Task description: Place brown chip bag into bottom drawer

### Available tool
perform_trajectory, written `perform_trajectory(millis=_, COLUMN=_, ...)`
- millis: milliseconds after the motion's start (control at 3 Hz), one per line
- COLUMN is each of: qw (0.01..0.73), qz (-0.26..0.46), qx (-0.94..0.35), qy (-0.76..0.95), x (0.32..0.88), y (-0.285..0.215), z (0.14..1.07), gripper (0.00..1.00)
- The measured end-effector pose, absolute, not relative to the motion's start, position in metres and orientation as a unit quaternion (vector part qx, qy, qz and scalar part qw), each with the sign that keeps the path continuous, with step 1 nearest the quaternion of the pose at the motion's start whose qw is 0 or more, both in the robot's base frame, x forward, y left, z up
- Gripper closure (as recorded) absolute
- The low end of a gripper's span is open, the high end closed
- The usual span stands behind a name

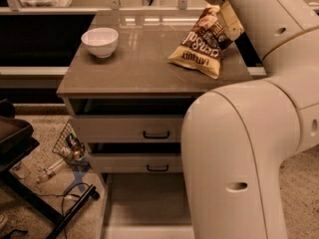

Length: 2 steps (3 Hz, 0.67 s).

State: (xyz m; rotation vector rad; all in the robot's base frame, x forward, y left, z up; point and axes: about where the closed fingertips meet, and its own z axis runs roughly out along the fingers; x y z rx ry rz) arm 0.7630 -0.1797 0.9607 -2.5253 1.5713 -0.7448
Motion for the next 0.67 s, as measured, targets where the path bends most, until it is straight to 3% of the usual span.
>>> perform_trajectory(millis=667, qw=0.052, qz=-0.242, qx=-0.832, qy=0.496, x=0.781, y=-0.162, z=0.942, gripper=0.00)
